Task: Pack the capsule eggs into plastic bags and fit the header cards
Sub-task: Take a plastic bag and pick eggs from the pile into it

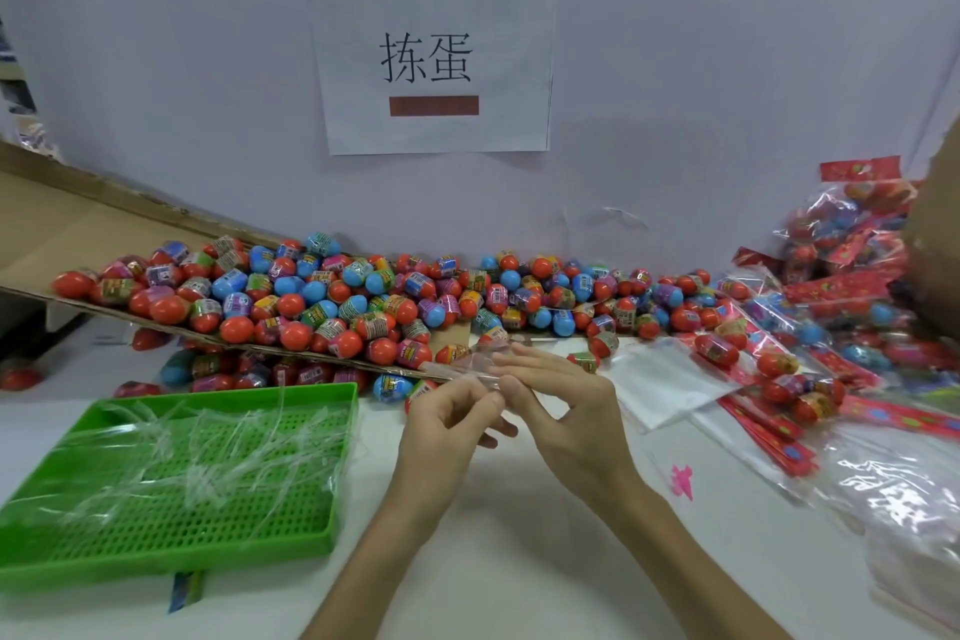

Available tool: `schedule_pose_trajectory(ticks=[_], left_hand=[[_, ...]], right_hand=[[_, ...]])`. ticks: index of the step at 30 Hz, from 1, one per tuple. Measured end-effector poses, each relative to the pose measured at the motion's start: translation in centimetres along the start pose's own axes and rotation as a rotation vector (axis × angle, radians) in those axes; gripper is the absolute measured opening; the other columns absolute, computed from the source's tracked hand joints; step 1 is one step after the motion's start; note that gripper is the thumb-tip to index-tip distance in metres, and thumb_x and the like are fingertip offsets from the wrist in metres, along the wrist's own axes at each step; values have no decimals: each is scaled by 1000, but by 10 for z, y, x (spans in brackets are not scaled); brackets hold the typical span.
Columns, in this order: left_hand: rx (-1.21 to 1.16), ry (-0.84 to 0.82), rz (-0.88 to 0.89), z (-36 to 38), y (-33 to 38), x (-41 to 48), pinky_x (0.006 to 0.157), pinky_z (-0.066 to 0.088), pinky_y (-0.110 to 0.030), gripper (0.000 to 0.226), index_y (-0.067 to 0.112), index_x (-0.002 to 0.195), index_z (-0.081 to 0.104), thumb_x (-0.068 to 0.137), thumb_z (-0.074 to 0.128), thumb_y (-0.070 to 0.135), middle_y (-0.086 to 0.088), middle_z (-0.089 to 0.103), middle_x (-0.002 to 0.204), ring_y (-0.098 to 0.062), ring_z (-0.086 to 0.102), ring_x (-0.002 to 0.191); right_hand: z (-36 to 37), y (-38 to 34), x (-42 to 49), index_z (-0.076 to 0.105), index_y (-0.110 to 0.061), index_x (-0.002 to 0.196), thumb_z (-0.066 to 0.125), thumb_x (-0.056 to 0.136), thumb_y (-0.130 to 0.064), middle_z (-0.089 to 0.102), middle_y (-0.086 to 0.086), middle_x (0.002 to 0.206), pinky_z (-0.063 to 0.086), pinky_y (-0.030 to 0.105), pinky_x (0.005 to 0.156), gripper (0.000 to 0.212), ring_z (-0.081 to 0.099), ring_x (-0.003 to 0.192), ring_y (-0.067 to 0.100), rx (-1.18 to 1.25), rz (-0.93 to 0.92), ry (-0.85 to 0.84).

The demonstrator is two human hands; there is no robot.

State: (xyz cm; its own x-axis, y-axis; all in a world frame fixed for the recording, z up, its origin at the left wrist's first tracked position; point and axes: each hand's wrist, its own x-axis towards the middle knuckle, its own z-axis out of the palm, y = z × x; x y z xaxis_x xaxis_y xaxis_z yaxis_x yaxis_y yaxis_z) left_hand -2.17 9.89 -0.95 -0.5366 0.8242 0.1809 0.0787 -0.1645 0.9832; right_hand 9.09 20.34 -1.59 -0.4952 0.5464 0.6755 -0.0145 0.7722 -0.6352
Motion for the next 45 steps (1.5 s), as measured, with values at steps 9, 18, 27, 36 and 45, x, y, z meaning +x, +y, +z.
schedule_pose_trajectory(ticks=[9, 18, 27, 36, 45], left_hand=[[-80, 124, -26, -1, -6, 0, 67, 60, -31, 17, 20, 93, 79, 101, 65, 19, -6, 78, 84, -21, 75, 78], [-146, 178, -27, -3, -6, 2, 64, 58, -23, 26, 10, 71, 77, 78, 77, 36, -13, 75, 74, -19, 74, 70], [14, 221, 80, -7, -12, 2, 59, 52, -23, 42, 8, 64, 72, 77, 78, 47, -7, 72, 63, -17, 69, 61], [42, 154, 141, -6, -4, 0, 59, 53, -23, 22, 27, 76, 76, 88, 69, 44, -3, 75, 76, -20, 73, 63], [34, 128, 171, -5, -5, -3, 60, 52, -23, 34, 15, 94, 77, 88, 69, 48, -3, 77, 80, -18, 71, 65]], right_hand=[[4, 3, -4, 72, -24, 125, 72, 94, -20, 68, -16, 129, 46, 27, 110, 32, 54, 132, -1, -42, -28, -68], [1, -4, -6, 53, -38, 145, 73, 90, -40, 51, -28, 146, 35, 20, 116, 58, 40, 143, 0, -32, 32, -250], [0, -4, -7, 59, -39, 134, 78, 86, -41, 57, -32, 136, 38, 11, 105, 51, 51, 131, -4, -4, 39, -279], [3, -10, -5, 73, -49, 110, 41, 101, -55, 73, -23, 104, 45, 11, 81, 34, 65, 105, 3, 130, 291, -238], [8, -1, -6, 77, -29, 110, 33, 101, -61, 76, -9, 103, 56, 38, 92, 55, 67, 104, 8, 136, 353, -179]])
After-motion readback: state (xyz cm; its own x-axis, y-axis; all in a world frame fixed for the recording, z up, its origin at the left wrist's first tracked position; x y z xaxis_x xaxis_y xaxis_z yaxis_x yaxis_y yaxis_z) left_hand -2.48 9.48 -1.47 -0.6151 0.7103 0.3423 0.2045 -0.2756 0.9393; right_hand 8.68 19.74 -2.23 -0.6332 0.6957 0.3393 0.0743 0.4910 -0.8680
